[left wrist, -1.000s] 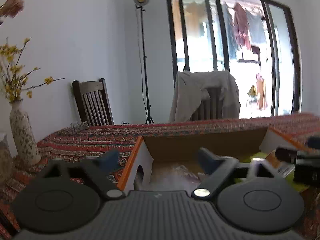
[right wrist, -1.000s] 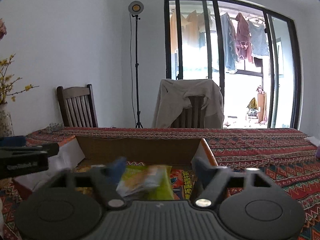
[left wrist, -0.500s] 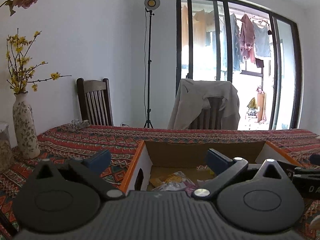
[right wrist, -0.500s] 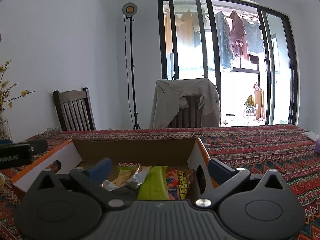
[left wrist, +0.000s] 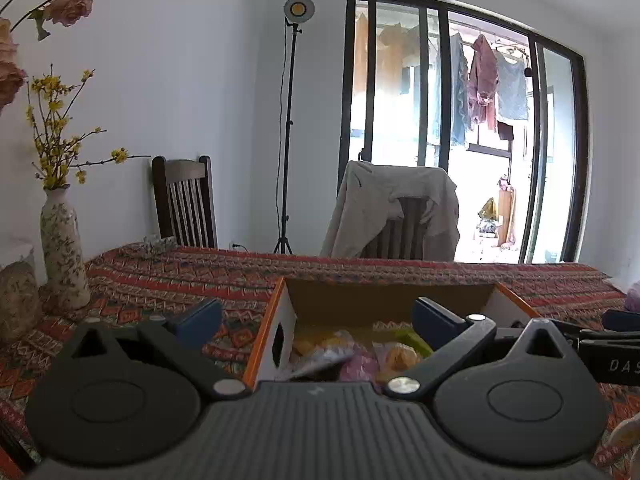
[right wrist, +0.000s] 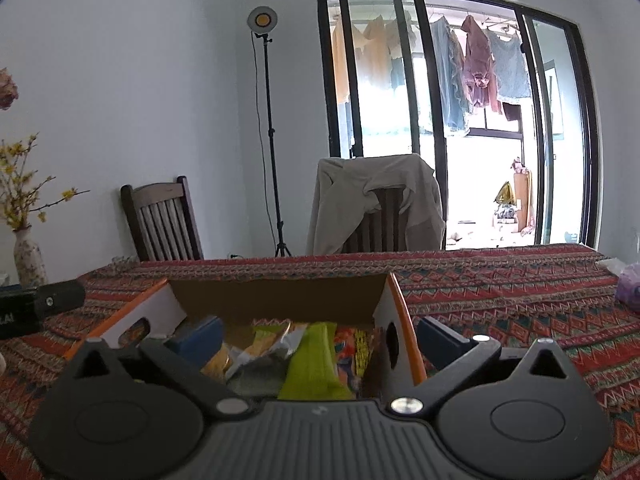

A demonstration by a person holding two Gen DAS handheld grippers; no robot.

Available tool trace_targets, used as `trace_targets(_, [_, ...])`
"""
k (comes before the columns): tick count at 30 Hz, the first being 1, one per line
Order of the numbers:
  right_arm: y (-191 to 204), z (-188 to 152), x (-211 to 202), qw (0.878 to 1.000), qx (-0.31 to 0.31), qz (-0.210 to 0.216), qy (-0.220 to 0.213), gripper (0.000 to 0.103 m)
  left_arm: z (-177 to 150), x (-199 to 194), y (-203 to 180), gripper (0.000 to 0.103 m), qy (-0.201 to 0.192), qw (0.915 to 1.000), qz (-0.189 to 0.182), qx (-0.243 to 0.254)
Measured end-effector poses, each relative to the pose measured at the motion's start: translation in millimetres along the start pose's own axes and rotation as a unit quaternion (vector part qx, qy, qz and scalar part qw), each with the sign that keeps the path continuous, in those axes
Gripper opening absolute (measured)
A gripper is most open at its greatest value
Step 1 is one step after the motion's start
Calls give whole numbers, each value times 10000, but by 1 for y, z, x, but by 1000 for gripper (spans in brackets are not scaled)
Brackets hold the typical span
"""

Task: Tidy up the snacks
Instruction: 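Move both grippers back to the snack pile beside the box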

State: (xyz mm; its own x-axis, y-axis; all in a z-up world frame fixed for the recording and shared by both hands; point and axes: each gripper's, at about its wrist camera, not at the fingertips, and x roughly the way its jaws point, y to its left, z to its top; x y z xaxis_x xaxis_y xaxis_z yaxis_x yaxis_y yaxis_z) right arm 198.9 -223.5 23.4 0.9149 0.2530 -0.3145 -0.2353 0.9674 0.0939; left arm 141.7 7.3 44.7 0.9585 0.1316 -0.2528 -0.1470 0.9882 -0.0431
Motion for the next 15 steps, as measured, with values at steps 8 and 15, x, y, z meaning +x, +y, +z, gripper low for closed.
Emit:
trace_targets(8, [7,-23,-39,9996,-157,22,231,103,-20,-38,8,103,140,9999,-93,16])
trace_targets(15, [11,-57,-72,9983,-147,144,554,103,-58,-73,23,103,407,9990,-155,-58])
